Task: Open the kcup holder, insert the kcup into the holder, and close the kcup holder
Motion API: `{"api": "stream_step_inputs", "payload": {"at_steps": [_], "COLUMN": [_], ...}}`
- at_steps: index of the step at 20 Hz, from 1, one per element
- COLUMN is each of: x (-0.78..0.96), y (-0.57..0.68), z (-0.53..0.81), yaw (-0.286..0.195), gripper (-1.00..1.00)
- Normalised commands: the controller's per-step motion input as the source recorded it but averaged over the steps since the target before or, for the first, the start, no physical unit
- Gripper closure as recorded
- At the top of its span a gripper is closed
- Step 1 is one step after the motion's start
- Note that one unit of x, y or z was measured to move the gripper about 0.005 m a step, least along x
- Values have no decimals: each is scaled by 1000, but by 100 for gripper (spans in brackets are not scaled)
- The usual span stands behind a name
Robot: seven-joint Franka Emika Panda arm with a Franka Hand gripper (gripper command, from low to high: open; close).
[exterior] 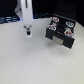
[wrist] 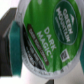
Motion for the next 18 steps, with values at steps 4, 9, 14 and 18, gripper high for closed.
{"api": "stream_step_inputs", "payload": {"at_steps": [4,9,14,18], "x": [544,563,563,395], "y": [638,578,558,541], "z": [664,698,629,471], "yaw": [35,53,60,73], "gripper": [100,100,100,100]}}
